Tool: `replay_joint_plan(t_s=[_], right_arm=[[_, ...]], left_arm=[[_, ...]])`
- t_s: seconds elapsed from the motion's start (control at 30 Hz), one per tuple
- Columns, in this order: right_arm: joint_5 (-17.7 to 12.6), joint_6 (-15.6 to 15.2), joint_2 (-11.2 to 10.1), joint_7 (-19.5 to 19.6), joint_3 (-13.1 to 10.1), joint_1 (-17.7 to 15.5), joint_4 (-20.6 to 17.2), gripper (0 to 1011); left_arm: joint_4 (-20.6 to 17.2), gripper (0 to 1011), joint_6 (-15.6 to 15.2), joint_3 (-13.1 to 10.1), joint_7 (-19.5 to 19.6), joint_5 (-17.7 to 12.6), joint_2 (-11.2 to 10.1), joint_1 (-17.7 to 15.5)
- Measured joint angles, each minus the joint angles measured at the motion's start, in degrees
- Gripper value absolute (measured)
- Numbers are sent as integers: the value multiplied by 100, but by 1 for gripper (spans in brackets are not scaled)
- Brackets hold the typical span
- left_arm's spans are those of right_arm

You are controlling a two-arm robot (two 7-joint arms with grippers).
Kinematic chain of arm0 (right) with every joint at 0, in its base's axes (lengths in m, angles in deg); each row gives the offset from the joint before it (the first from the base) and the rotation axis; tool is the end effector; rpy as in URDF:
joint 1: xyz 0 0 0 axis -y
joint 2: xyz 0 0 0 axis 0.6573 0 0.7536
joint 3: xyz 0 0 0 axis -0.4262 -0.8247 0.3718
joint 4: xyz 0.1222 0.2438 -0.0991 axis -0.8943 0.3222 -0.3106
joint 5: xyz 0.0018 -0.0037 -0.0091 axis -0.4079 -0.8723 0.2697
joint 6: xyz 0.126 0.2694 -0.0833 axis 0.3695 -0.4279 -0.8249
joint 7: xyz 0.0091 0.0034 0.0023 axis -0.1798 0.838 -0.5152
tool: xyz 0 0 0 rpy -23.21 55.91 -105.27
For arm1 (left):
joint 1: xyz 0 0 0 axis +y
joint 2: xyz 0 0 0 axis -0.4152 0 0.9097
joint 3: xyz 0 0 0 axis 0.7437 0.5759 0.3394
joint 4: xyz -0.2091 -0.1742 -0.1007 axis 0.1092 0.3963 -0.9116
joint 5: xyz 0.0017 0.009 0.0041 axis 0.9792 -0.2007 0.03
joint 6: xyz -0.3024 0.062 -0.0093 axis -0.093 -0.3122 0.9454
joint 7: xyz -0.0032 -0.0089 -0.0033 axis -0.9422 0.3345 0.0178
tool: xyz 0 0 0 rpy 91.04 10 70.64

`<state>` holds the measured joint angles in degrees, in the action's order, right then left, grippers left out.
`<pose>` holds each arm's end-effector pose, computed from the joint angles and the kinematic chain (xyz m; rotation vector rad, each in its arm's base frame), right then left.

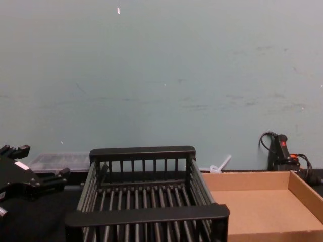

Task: Pick up the white tape and place it into the black box , Pick up the silver tape and place it into the brown box.

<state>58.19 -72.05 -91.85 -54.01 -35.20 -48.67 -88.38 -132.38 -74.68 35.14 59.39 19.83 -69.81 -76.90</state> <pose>0.3090 -0.0716 -0.2883 -0.5185 0.1694 -0.8350 0.3582 0.0827 -0.3023 0.3045 -0.2848 1.2480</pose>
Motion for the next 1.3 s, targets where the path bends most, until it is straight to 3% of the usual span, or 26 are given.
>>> replay_joint_plan(t_s=[0.73, 1.0, 1.3], right_arm=[[-242, 202, -29, -147, -252, 53, -129, 144], [-357, 199, 40, -77, -331, 280, -87, 144], [-408, -93, 239, 139, -335, 754, 169, 144]], left_arm=[[0, 1001, 0, 0, 0, 0, 0, 0], [0, 1001, 0, 0, 0, 0, 0, 0], [0, 1001, 0, 0, 0, 0, 0, 0]])
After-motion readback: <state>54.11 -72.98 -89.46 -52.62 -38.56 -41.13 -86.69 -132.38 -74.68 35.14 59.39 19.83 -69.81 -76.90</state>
